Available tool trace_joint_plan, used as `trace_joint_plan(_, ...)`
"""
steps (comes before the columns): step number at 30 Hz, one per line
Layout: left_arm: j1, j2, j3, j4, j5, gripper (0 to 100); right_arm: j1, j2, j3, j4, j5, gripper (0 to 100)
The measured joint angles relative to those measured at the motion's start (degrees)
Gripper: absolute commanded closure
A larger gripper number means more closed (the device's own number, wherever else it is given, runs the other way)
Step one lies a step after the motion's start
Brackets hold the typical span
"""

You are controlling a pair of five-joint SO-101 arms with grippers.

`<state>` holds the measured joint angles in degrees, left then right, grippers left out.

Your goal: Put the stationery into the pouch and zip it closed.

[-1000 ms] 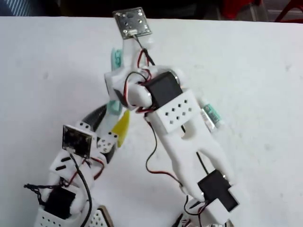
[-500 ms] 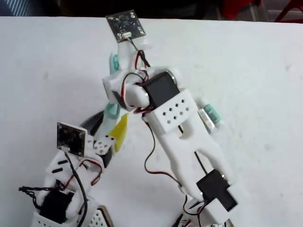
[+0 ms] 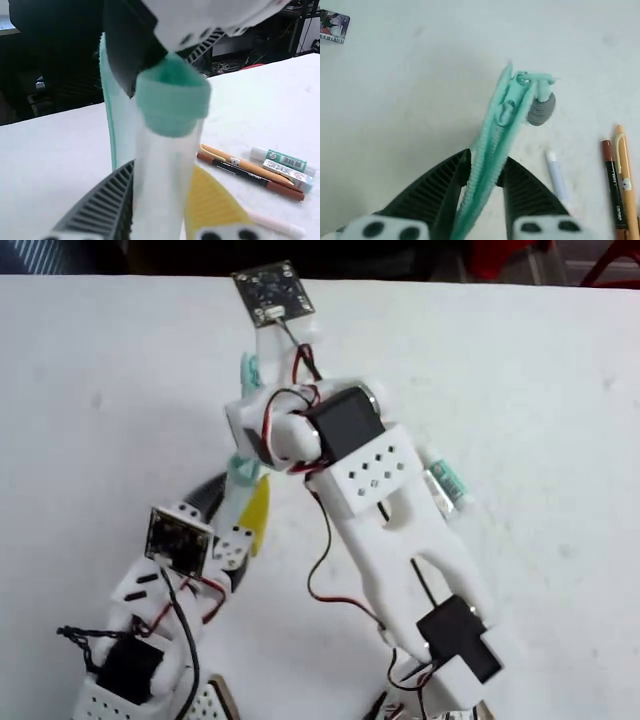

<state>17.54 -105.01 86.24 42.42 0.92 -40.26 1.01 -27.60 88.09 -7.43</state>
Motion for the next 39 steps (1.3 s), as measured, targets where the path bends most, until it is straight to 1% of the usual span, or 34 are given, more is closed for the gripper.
trace_joint_plan(1, -0.79, 0.00, 0.00, 0.00, -0.35, 92, 0.00, 0.26, -0.09, -0.09, 0.79, 68.0)
trace_joint_plan(2, -1.58, 0.00, 0.00, -0.09, -0.44, 92, -0.09, 0.44, -0.18, -0.09, 1.58, 66.7)
trace_joint_plan(10, -2.37, 0.00, 0.09, -0.44, -0.44, 92, -2.02, -1.05, -2.37, 2.11, 6.24, 67.7)
trace_joint_plan(12, -2.37, 0.00, 0.09, -0.53, -0.44, 92, -2.90, -3.25, -4.84, 3.96, 7.56, 67.7)
trace_joint_plan(15, -3.34, 0.00, 1.49, -3.16, -0.44, 92, -3.16, -8.35, -10.46, 6.07, 10.11, 67.7)
trace_joint_plan(18, -3.87, 0.00, 2.11, -4.66, -0.44, 92, -0.44, -13.71, -16.79, 7.91, 12.40, 67.9)
trace_joint_plan(22, -4.13, 0.00, 1.58, -4.66, -0.18, 92, 8.09, -19.16, -19.25, 8.97, 14.86, 68.0)
trace_joint_plan(26, -4.48, 0.09, 0.00, -4.13, 4.92, 92, 18.37, -20.13, -10.55, 9.05, 15.38, 68.0)
trace_joint_plan(28, -4.48, 0.09, -0.18, -4.13, 6.07, 92, 21.89, -19.25, -3.78, 9.05, 15.74, 68.0)
trace_joint_plan(30, -4.48, 0.09, -0.18, -4.04, 6.77, 91, 24.35, -19.34, 3.34, 9.05, 17.76, 68.0)
trace_joint_plan(34, -2.02, 0.09, -0.18, -3.69, 7.65, 92, 25.23, -19.25, 17.49, 8.79, 22.33, 68.0)
trace_joint_plan(37, -1.67, 0.09, -0.18, -3.34, 7.03, 92, 25.85, -19.34, 28.13, 5.10, 23.12, 68.0)
trace_joint_plan(39, -3.08, 0.09, 0.00, -3.69, 6.95, 92, 25.49, -19.25, 34.90, 1.32, 23.47, 70.0)
